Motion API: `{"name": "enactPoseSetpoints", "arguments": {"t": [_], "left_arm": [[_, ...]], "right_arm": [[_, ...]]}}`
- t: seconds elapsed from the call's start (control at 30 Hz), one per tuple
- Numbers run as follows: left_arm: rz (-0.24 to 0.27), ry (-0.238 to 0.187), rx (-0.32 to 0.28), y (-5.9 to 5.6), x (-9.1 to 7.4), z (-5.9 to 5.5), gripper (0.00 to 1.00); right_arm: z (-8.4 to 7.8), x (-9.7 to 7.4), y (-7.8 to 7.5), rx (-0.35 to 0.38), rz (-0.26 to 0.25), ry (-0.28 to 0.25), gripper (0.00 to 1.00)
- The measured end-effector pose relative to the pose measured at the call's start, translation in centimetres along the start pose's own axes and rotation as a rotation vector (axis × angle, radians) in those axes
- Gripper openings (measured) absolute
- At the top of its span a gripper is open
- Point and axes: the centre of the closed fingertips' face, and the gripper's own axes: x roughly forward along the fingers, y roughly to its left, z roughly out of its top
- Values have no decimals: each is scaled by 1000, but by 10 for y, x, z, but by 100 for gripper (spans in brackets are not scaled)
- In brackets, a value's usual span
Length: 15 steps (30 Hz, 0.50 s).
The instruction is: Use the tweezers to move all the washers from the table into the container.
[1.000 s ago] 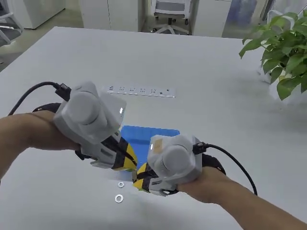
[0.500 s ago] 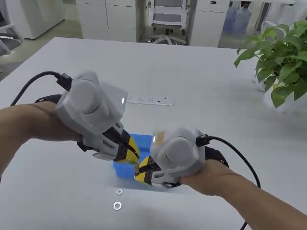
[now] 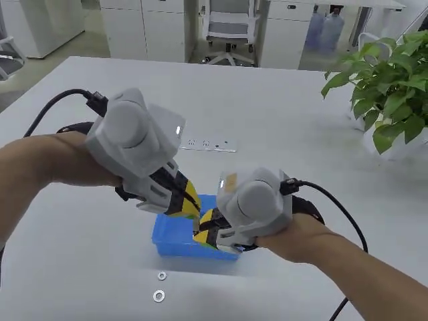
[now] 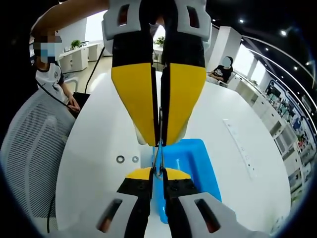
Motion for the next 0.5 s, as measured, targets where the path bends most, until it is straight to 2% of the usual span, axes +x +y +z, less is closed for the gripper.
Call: {"name": "enactPoseSetpoints", "arguments": {"t": [0.23,0.5], "left_arm": [[-1,-4,7,9,8,-2,5],[-8,-2,2,20,17,-10,5]], "right_arm": [[-8,3,-10,2,1,5,10],[-16,13,-19,11,14,10,10]]}}
